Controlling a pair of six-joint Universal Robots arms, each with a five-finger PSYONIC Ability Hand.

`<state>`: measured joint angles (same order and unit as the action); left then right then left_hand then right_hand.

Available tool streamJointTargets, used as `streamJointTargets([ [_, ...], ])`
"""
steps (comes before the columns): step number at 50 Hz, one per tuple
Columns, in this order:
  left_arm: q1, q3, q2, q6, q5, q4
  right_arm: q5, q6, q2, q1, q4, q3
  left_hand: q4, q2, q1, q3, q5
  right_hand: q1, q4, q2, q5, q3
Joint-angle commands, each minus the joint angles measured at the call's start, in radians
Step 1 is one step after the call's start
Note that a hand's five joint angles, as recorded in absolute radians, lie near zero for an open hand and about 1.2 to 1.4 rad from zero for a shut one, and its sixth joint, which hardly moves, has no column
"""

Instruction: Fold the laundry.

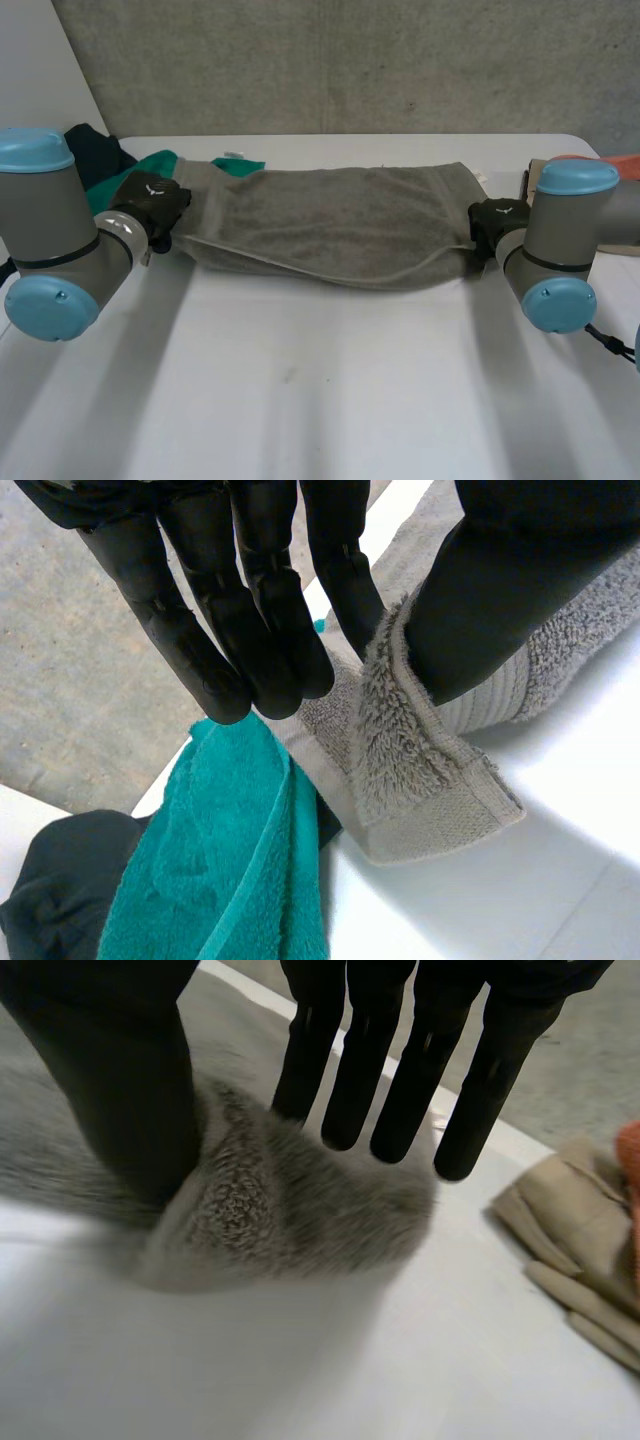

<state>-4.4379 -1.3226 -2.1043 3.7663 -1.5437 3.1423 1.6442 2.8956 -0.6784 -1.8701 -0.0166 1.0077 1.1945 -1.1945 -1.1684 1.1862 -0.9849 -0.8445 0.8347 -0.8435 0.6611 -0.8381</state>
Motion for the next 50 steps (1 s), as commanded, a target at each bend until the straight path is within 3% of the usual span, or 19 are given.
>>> streamJointTargets([
  [1, -0.015, -0.03, 0.024, -0.016, 0.005, -0.002, 0.042, -0.081, 0.0, 0.051, 0.001, -0.017, 0.202, -0.202, -0.228, 0.21, -0.237, -0.552, 0.562, -0.553, 0.561, -0.558],
  [8, -0.017, -0.087, 0.053, -0.002, 0.03, -0.018, -0.026, -0.277, -0.183, 0.101, -0.143, 0.135, 0.202, -0.202, -0.228, 0.21, -0.237, -0.552, 0.562, -0.553, 0.561, -0.558],
  [13, -0.02, -0.162, 0.095, 0.036, 0.045, -0.074, -0.205, -0.493, -0.319, 0.176, -0.296, 0.313, 0.202, -0.202, -0.228, 0.21, -0.237, -0.552, 0.562, -0.553, 0.561, -0.558],
  [14, -0.02, -0.199, 0.116, 0.059, 0.045, -0.106, -0.255, -0.597, -0.366, 0.218, -0.36, 0.369, 0.202, -0.202, -0.228, 0.21, -0.237, -0.552, 0.562, -0.553, 0.561, -0.558],
  [17, -0.018, -0.265, 0.151, 0.105, 0.044, -0.169, -0.284, -0.743, -0.424, 0.281, -0.457, 0.452, 0.202, -0.202, -0.228, 0.21, -0.237, -0.552, 0.562, -0.553, 0.561, -0.558],
  [23, -0.003, -0.403, 0.185, 0.248, 0.004, -0.37, -0.259, -1.142, -0.501, 0.423, -0.71, 0.604, 0.202, -0.202, -0.228, 0.21, -0.237, -0.552, 0.562, -0.553, 0.561, -0.558],
  [27, 0.009, -0.373, 0.165, 0.283, -0.007, -0.396, -0.281, -1.072, -0.497, 0.401, -0.648, 0.579, 0.202, -0.202, -0.228, 0.21, -0.237, -0.552, 0.562, -0.553, 0.561, -0.558],
  [38, 0.04, -0.018, 0.032, 0.155, 0.005, -0.234, -0.297, -0.878, -0.399, 0.33, -0.378, 0.401, 0.202, -0.202, -0.228, 0.21, -0.237, -0.552, 0.562, -0.553, 0.561, -0.558],
  [42, 0.061, 0.141, -0.072, 0.125, 0.013, -0.115, -0.314, -0.811, -0.322, 0.301, -0.248, 0.304, 0.202, -0.202, -0.228, 0.21, -0.237, -0.552, 0.562, -0.553, 0.561, -0.558],
  [50, 0.084, 0.435, -0.313, 0.138, -0.033, -0.045, -0.307, -0.731, -0.134, 0.252, 0.039, 0.131, 0.202, -0.202, -0.228, 0.21, -0.237, -0.552, 0.562, -0.553, 0.561, -0.558],
])
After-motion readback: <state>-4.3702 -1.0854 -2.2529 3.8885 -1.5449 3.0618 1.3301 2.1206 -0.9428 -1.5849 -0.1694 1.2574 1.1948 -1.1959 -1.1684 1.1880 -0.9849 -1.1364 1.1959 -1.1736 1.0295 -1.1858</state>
